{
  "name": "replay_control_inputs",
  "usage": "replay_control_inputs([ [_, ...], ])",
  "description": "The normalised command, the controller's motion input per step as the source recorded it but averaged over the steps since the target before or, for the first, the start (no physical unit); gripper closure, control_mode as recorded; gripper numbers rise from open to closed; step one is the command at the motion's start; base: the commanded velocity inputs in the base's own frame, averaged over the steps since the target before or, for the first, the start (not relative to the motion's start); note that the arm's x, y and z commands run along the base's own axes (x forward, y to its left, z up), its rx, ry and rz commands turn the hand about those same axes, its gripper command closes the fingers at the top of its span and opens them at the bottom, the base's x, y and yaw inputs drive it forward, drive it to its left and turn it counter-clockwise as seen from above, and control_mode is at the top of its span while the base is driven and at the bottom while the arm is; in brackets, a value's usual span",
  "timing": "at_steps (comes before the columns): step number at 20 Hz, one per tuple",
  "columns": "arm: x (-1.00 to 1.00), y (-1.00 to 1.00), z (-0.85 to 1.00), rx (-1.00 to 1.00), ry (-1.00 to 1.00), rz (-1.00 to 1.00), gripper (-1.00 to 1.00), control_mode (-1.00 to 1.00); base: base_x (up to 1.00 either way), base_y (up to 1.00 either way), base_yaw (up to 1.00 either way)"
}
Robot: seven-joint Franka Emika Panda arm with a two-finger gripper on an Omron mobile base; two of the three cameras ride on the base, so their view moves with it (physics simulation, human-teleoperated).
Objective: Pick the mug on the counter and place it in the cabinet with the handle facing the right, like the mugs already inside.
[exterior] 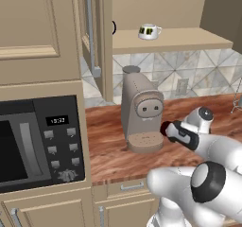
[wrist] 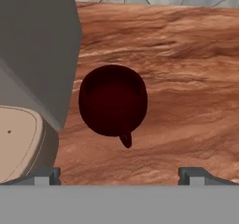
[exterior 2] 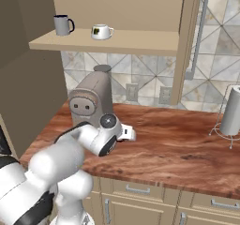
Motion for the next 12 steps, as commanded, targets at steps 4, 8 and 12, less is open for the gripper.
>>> replay_control_inputs([
  [4, 0.12, -0.07, -0.16, 0.00, 0.00, 0.00, -1.00, -1.00, 0.00, 0.00, 0.00],
  [8, 0.23, -0.09, -0.14, 0.00, 0.00, 0.00, -1.00, -1.00, 0.00, 0.00, 0.00],
  [12, 0.29, -0.09, -0.15, 0.00, 0.00, 0.00, -1.00, -1.00, 0.00, 0.00, 0.00],
])
